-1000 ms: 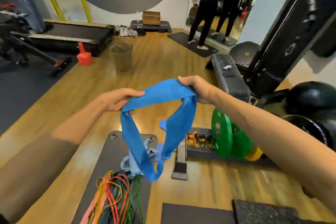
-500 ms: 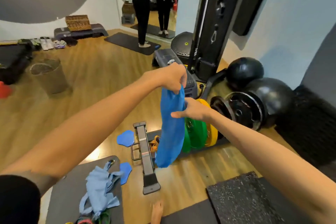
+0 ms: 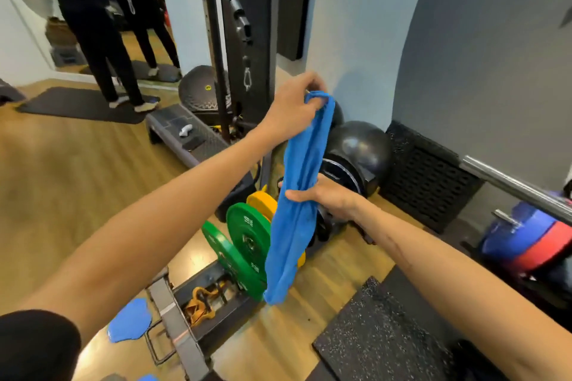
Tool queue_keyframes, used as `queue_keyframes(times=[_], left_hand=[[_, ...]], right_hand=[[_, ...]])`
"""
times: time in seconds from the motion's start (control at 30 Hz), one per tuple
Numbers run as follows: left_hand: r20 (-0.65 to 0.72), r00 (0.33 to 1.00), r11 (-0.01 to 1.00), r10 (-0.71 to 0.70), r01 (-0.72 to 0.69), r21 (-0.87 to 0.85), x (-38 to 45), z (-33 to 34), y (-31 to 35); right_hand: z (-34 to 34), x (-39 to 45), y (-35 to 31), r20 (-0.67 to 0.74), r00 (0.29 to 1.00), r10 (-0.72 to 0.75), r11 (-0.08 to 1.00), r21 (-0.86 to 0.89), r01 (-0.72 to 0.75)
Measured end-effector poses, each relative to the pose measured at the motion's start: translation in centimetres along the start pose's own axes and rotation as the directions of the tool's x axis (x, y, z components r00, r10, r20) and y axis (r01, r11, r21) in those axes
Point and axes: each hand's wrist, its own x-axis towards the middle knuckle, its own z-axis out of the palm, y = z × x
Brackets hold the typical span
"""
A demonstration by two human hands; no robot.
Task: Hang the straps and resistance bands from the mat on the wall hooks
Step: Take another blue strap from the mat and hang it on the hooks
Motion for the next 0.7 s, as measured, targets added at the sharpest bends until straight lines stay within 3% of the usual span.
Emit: queue_keyframes(times=[0.07, 0.17, 0.23, 0.3, 0.43, 0.53, 0.6, 0.67, 0.7], left_hand=[[-0.214, 0.955, 0.972, -0.206, 0.173, -0.161, 3.5, 2.0, -1.7], [-0.369, 0.753, 0.813, -0.544, 0.366, -0.452, 8.7, 4.3, -4.2], [-0.390, 0.688, 0.762, -0.612, 0.380, -0.524, 11.6, 5.9, -5.6], [-0.414, 0.677, 0.775, -0.608, 0.394, -0.493, 14.3, 8.3, -6.3], [-0.539, 0.672, 0.861, -0.508, 0.407, -0.306, 16.6, 11.0, -8.0], [-0.543, 0.708, 0.839, -0.452, 0.544, 0.010, 17.5, 12.5, -9.2], [-0.503, 0.834, 0.869, -0.227, 0.407, 0.282, 18.0, 14.1, -8.9], [-0.361, 0.926, 0.835, 0.109, 0.112, 0.539, 19.1, 16.3, -7.6], [-0.243, 0.947, 0.818, 0.212, -0.035, 0.575, 19.8, 17.7, -7.2]], right_hand=[[-2.9, 0.1, 1.2, 0.047, 0.999, -0.003, 0.997, 0.071, -0.001], [-7.1, 0.1, 2.5, 0.102, 0.994, 0.040, 0.996, 0.071, -0.047], [-10.4, 0.3, 3.0, 0.118, 0.988, 0.098, 0.993, -0.075, -0.090], [-14.2, 0.7, 3.4, 0.115, 0.983, 0.145, 0.976, -0.177, -0.123], [-20.3, 1.1, 3.3, 0.147, 0.967, 0.209, 0.973, -0.131, -0.190], [-23.9, 1.4, 2.0, 0.088, 0.978, 0.188, 0.977, -0.123, -0.176], [-25.8, 2.0, 1.1, 0.027, 0.986, 0.167, 0.966, -0.202, -0.158], [-27.9, 3.0, -0.2, -0.013, 0.995, 0.102, 0.929, -0.356, -0.100], [-29.1, 3.4, -1.0, -0.046, 0.997, 0.067, 0.904, -0.420, -0.080]])
